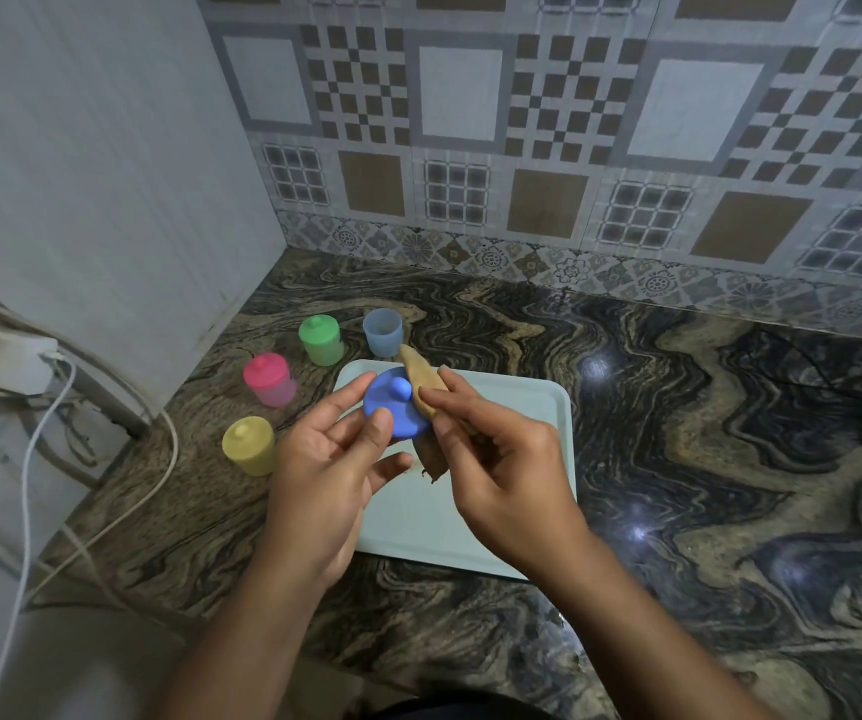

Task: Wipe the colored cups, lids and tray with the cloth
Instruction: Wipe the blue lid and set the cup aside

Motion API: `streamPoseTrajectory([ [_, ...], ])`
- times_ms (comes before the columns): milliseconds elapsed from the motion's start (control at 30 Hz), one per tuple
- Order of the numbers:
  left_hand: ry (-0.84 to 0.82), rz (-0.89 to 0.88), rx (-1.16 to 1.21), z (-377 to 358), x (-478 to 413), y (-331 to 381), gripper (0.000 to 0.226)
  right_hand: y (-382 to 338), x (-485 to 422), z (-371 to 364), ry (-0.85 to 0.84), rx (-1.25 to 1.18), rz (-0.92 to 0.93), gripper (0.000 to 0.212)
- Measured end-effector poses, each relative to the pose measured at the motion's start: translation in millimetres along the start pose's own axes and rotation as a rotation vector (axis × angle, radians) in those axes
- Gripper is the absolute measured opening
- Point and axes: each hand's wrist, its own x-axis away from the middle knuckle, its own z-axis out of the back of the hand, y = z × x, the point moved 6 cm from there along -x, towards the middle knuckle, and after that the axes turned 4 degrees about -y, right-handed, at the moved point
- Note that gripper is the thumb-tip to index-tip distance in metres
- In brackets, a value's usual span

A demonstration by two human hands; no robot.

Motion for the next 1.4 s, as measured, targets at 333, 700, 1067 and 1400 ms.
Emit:
streamPoseTrajectory([
  [333,0.050,-0.048,-0.065,-6,5,-4,0.044,4,-9,3,0.078,0.015,-0.082,0.029],
  [700,0.056,-0.065,-0.053,-2,0,2,0.044,-6,-3,-5,0.073,0.191,0.189,0.026],
  [1067,0.090,0.027,-0.010,2,-2,-12,0.036,20,-16,1,0.083,0.027,-0.124,0.025],
  [1400,0.077,-0.018,0.022,-1,-1,-1,0.036,-4,1,-9,0.069,0.228,0.184,0.029],
])
